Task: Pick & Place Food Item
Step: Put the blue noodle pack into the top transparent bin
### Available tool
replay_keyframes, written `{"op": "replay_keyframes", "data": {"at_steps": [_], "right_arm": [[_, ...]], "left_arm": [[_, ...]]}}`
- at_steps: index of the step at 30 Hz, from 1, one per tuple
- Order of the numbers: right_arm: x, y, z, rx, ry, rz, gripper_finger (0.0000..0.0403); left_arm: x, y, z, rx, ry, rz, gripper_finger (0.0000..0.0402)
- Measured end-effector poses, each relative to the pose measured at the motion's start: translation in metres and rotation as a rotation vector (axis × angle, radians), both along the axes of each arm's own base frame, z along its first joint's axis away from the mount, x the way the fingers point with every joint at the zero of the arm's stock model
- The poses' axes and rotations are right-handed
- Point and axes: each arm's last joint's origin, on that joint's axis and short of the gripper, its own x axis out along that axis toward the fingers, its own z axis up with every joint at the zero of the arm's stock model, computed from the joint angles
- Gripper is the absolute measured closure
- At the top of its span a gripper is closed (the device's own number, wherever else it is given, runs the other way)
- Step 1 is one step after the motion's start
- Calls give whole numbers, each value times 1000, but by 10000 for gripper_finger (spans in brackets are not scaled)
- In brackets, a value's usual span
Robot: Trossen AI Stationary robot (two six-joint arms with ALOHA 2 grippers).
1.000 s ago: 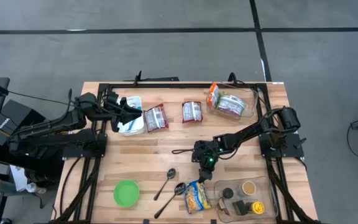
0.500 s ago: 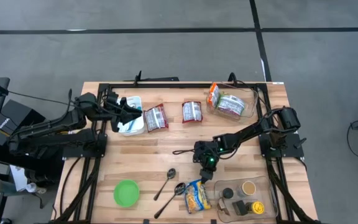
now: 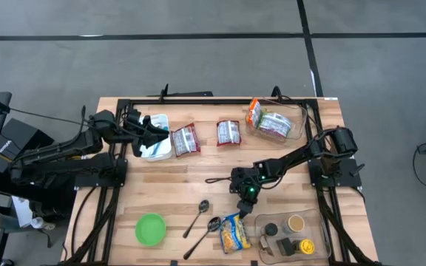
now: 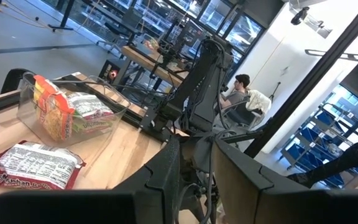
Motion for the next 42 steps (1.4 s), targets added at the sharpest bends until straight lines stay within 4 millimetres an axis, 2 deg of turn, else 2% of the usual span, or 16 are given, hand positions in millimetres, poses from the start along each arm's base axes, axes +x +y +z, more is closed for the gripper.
{"op": "replay_keyframes", "data": {"at_steps": [16,20,29,42], "right_arm": [[1,-1,-1,-42,-13,-27,297],[1,-1,-1,-43,-13,-27,317],[1,-1,-1,-52,-32,-11,398],[0,-1,5,-32,-45,1,402]], "left_arm": [[0,0,0,0,0,0,309],[0,0,0,0,0,-1,309],[0,0,0,0,0,-4,309],[0,0,0,0,0,-3,309]]}}
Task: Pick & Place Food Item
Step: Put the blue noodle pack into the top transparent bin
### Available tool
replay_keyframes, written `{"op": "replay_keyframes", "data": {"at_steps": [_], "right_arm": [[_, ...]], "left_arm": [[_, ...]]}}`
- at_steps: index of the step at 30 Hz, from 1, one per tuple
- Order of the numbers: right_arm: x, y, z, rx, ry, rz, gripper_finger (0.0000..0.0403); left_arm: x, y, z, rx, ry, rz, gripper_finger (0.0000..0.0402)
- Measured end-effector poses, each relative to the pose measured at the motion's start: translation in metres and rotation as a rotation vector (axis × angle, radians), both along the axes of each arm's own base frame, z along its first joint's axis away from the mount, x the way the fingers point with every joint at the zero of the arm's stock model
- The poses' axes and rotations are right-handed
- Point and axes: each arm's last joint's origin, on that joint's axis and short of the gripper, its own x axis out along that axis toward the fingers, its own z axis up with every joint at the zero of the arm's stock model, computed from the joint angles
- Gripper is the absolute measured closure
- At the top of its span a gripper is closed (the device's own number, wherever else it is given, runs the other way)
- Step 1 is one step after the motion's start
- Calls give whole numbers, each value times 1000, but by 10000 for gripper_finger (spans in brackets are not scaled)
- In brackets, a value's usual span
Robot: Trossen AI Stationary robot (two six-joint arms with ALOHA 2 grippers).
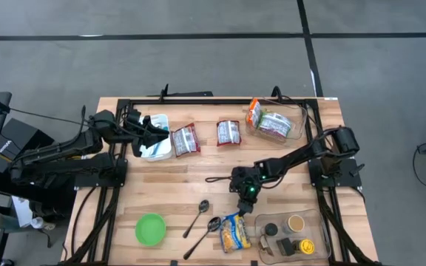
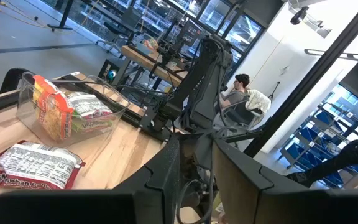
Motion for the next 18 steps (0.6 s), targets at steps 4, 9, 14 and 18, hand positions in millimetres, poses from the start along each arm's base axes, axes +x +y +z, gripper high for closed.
{"op": "replay_keyframes", "data": {"at_steps": [4,9,14,18], "right_arm": [[-1,0,12,10,-34,-2,402],[-4,-1,36,18,-110,-10,402],[-10,-3,65,19,-210,-29,403],[-16,-5,88,2,-293,-67,403]], "left_arm": [[0,0,0,0,0,1,309],[0,0,0,0,0,2,309],[0,0,0,0,0,4,309],[0,0,0,0,-1,4,309]]}}
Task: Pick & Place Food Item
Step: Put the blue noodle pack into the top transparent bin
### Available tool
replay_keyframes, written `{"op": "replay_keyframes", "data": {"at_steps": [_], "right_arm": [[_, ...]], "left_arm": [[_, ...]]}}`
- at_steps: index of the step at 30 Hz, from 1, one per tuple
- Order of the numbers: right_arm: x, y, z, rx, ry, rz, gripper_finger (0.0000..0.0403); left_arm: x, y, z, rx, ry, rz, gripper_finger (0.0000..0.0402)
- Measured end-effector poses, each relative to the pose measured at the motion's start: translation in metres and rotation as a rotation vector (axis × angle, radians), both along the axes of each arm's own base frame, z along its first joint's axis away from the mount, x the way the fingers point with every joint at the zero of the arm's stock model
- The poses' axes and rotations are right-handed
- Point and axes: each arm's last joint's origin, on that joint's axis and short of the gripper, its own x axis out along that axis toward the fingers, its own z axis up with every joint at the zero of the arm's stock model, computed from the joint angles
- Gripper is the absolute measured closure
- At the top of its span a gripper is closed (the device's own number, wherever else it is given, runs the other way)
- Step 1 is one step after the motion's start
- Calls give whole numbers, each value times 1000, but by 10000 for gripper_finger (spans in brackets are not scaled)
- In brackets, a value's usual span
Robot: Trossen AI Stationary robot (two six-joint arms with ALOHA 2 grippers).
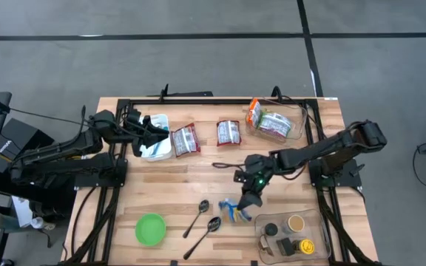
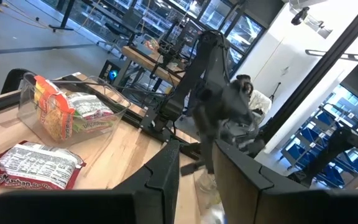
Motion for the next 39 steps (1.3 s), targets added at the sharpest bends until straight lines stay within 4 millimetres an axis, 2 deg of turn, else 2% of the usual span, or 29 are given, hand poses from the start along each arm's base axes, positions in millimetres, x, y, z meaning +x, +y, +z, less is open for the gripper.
{"op": "replay_keyframes", "data": {"at_steps": [7,13,22,27,39], "right_arm": [[-10,-7,30,-80,-144,-140,403],[-13,-14,45,-231,-269,-319,403],[-11,-28,45,-511,-291,-725,403],[-12,-34,46,-605,-285,-918,403],[-18,-39,39,-722,-203,-1073,403]], "left_arm": [[0,0,0,0,0,0,309],[0,0,0,1,-2,-1,309],[0,0,0,1,-3,-5,309],[0,0,0,1,-3,-4,309],[0,0,0,1,-3,-3,309]]}}
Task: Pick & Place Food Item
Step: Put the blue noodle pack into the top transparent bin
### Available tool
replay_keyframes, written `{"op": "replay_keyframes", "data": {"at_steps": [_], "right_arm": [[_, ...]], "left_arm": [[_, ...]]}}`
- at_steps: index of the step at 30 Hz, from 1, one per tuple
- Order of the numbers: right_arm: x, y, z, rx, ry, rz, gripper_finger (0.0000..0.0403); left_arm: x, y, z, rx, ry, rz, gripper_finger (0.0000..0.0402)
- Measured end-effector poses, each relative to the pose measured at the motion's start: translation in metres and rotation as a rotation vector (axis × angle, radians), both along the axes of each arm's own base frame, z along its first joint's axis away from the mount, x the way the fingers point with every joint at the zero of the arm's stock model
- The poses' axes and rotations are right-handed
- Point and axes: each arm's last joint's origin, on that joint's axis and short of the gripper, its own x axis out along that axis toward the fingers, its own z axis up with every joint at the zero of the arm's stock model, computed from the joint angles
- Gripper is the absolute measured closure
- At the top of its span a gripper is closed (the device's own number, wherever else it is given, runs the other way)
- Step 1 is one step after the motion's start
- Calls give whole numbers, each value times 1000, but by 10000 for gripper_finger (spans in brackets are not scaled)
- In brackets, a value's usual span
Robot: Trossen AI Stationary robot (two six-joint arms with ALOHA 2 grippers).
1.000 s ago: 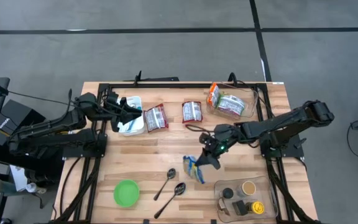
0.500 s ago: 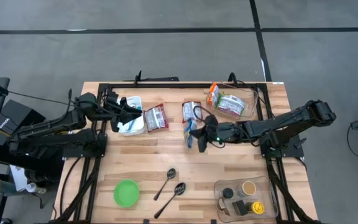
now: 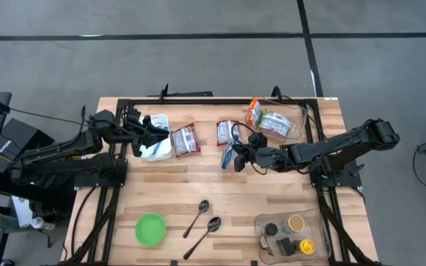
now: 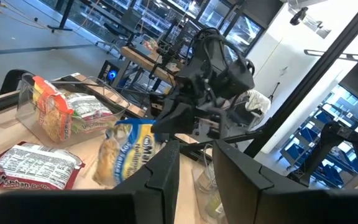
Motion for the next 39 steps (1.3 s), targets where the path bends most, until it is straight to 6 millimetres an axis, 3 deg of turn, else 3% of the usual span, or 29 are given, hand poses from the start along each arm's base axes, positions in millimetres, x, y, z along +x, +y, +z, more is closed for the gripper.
{"op": "replay_keyframes", "data": {"at_steps": [10,17,26,32,39], "right_arm": [[-18,0,-24,106,226,-64,403],[-29,5,-28,136,328,-99,403],[-31,3,3,62,471,-70,403],[-19,-3,37,13,495,104,403],[-12,-20,83,-34,454,157,403]], "left_arm": [[0,0,0,0,0,3,309],[0,0,0,0,0,2,309],[0,0,0,0,0,2,309],[0,0,0,0,0,-2,309],[0,0,0,0,0,-2,309]]}}
